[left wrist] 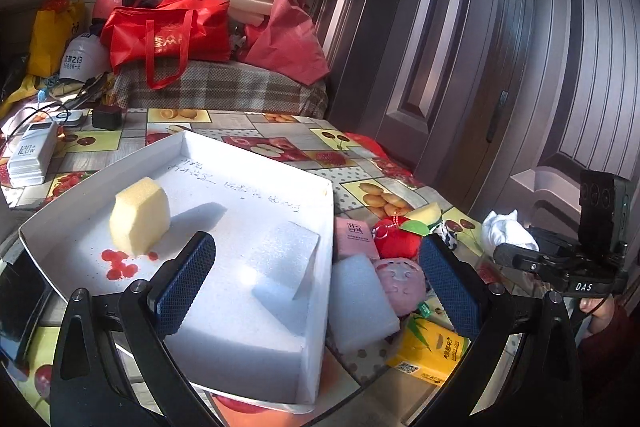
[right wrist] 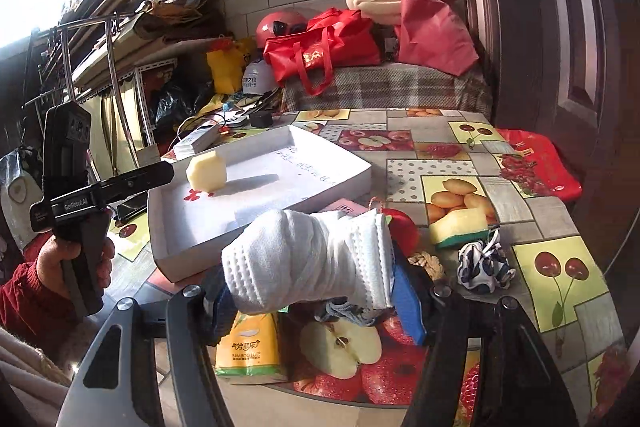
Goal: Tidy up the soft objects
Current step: 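Grasp the white mask cloth with the right tool while the left tool grasps the yellow tissue pack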
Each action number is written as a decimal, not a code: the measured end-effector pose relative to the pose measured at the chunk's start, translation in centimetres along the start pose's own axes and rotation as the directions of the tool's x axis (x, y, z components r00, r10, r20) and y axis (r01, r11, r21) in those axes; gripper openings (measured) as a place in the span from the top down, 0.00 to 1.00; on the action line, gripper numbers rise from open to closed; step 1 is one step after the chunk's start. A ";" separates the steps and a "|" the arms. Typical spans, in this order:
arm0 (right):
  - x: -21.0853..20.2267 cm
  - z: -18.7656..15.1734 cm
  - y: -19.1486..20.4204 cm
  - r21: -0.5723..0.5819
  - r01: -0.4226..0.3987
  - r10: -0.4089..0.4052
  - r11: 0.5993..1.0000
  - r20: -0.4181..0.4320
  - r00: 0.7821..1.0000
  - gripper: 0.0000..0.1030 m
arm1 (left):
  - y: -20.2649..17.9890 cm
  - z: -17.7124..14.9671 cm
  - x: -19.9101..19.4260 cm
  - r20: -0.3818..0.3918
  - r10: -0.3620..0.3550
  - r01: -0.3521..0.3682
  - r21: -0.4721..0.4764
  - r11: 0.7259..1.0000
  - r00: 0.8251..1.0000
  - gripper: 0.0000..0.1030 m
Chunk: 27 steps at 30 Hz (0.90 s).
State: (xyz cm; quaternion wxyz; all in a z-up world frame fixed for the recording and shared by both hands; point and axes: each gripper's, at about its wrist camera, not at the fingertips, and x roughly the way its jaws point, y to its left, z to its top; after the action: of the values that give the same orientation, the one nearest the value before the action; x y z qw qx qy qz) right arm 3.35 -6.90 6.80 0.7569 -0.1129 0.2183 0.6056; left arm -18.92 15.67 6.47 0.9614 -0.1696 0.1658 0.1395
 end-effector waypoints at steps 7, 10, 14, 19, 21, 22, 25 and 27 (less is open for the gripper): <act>-1.1 -0.5 -3.1 0.089 0.048 -0.051 0.995 0.024 0.998 0.36 | -9.8 -4.6 4.3 -0.328 -0.103 0.193 0.256 0.947 0.939 0.01; -1.1 -0.8 -3.0 0.091 0.027 -0.030 0.996 0.032 0.999 0.36 | -10.9 -5.6 6.0 -0.390 -0.060 0.185 0.291 0.939 0.919 0.01; -0.8 -1.3 -3.2 0.100 0.003 -0.006 0.995 0.027 1.000 0.36 | -10.4 -6.1 7.8 -0.458 -0.035 0.176 0.268 0.947 0.888 0.01; -0.4 -1.5 -3.6 0.116 -0.012 0.010 0.993 0.019 1.000 0.36 | -11.1 -6.7 9.5 -0.497 -0.009 0.178 0.292 0.940 0.867 0.04; -0.5 -1.6 -3.6 0.113 -0.017 0.014 0.993 0.022 1.000 0.36 | -11.3 -6.9 9.6 -0.504 -0.003 0.179 0.300 0.937 0.864 0.27; -0.6 -1.6 -3.6 0.111 -0.018 0.015 0.994 0.024 1.000 0.36 | -11.2 -6.9 9.4 -0.498 -0.004 0.178 0.301 0.937 0.867 0.27; -0.7 -1.5 -3.8 0.113 -0.017 0.014 0.993 0.029 0.999 0.36 | -11.0 -6.5 8.9 -0.465 0.006 0.152 0.301 0.941 0.885 0.28; -0.7 -1.5 -3.8 0.116 -0.016 0.012 0.993 0.030 0.999 0.36 | -10.8 -6.3 8.4 -0.436 0.012 0.131 0.297 0.946 0.900 0.28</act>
State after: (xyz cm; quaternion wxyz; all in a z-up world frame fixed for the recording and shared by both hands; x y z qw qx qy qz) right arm 6.60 -9.05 5.47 0.7610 -0.0583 0.2431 0.5987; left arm -9.52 5.38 0.86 0.9189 -0.0434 0.3900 0.0398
